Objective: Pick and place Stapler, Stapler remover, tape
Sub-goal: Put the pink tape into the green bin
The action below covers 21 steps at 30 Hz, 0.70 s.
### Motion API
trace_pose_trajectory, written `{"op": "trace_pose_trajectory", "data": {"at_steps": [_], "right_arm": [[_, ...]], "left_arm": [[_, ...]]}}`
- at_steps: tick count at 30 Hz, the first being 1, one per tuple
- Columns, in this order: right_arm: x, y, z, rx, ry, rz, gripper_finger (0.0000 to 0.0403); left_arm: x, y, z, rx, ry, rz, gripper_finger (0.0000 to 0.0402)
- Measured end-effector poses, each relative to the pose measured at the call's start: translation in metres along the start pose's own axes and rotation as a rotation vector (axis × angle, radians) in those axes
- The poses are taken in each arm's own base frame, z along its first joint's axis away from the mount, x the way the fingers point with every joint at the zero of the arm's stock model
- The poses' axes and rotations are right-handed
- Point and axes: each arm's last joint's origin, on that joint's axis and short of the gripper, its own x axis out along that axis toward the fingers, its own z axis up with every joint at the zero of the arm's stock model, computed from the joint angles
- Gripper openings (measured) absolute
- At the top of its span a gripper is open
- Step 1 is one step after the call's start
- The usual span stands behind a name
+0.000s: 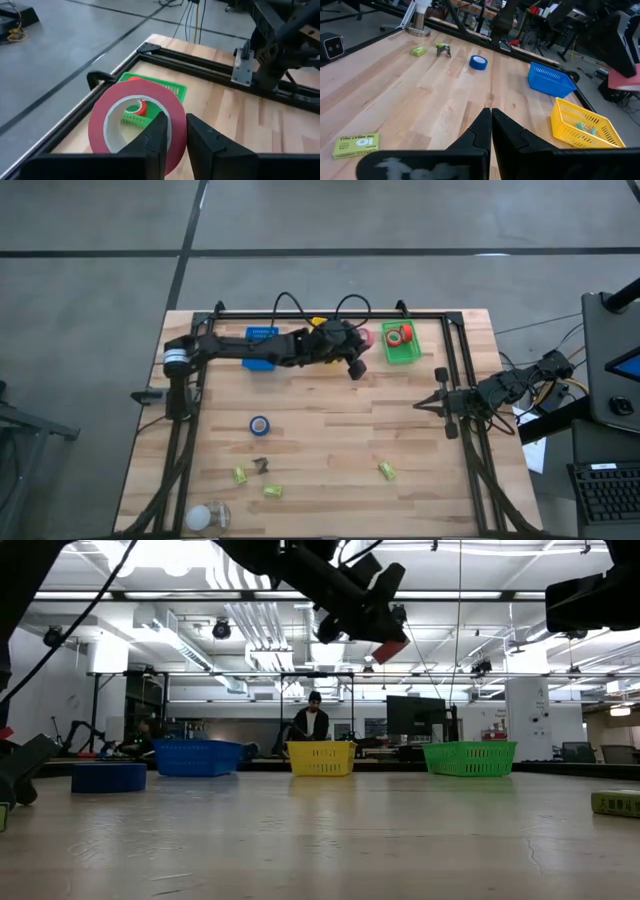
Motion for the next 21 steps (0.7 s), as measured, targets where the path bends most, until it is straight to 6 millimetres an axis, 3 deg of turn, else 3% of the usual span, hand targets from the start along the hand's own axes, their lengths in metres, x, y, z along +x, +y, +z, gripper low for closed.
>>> {"op": "trace_pose_trajectory", "data": {"at_steps": [4,10,17,19,21], "right_arm": [[0.000,0.000,0.000,0.000,0.000,0.000,0.0008],[0.000,0.000,0.000,-0.008,0.000,0.000,0.0008],[0.000,0.000,0.000,-0.239,-0.006,0.008,0.0008],[0.001,0.001,0.004,-0.276,-0.064,0.027,0.0008],[0.005,0.003,0.010,-0.208,-0.191,0.062,0.0008]], "left_arm": [[-0.005,-0.009,-0.004,-0.007,0.046,-0.056,0.0058],[-0.014,-0.041,-0.018,0.089,0.144,-0.226,0.0058],[-0.028,-0.078,-0.038,0.198,0.235,-0.328,0.0058],[-0.032,-0.089,-0.043,0.222,0.227,-0.356,0.0058],[-0.037,-0.098,-0.046,0.248,0.222,-0.380,0.0058]]}}
